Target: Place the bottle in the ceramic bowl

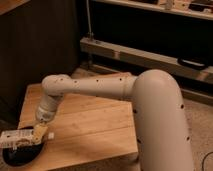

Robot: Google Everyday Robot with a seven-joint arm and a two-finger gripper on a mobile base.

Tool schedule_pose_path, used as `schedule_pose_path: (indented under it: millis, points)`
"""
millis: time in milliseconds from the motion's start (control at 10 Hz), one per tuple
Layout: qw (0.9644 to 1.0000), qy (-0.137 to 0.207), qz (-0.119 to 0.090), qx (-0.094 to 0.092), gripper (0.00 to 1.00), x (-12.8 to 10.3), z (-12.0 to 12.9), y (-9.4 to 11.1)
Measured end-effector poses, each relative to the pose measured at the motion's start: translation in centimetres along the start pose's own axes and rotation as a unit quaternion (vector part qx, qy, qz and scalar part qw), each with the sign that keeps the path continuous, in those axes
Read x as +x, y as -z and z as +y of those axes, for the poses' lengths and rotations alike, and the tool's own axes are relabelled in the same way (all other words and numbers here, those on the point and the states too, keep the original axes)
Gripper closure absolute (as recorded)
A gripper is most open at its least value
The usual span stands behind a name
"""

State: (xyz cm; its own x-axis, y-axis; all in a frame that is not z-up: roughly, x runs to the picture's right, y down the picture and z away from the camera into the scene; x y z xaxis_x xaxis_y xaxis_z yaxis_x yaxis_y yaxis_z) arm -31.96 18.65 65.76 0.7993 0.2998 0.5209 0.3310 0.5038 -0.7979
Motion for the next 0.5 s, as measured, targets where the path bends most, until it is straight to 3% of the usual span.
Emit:
schedule_pose_path:
  millis: [500]
  points:
    - [1.0000, 0.000, 0.000, -0.001, 1.00, -0.02, 0.00, -0.11]
